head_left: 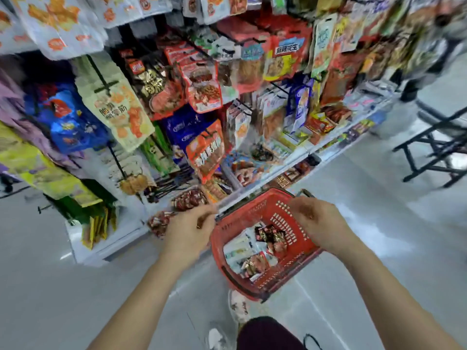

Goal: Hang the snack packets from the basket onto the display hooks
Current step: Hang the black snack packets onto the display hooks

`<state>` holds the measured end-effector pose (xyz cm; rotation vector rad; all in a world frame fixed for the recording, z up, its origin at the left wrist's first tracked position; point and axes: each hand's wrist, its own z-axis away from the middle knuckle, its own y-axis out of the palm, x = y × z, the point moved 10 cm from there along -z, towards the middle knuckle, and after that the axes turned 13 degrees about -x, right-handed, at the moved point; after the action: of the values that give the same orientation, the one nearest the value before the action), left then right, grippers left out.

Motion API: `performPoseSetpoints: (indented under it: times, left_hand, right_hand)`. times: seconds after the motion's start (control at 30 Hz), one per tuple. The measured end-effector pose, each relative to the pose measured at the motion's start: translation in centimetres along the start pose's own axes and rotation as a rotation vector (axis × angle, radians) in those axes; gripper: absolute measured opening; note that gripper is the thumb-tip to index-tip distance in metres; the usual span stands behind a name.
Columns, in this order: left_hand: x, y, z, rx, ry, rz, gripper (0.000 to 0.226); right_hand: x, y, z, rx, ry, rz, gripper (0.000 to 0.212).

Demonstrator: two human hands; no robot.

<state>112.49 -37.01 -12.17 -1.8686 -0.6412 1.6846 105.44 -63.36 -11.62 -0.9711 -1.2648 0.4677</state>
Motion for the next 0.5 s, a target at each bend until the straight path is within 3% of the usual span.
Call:
performPoseSetpoints:
  times: [0.3, 0.5]
  left_hand:
    - [0.2, 10.2, 3.7, 0.114, -0.042, 0.004, 0.020]
    - [2.6, 21.8, 4.1, 0.135, -0.109, -0.038, 0.022]
  right_hand:
    - [-10.6, 1.9, 2.5, 0.072, 0.159, -0.030, 0.021]
    - [-18.7, 7.9, -1.3, 0.265, 0.098, -0.032, 0.027]
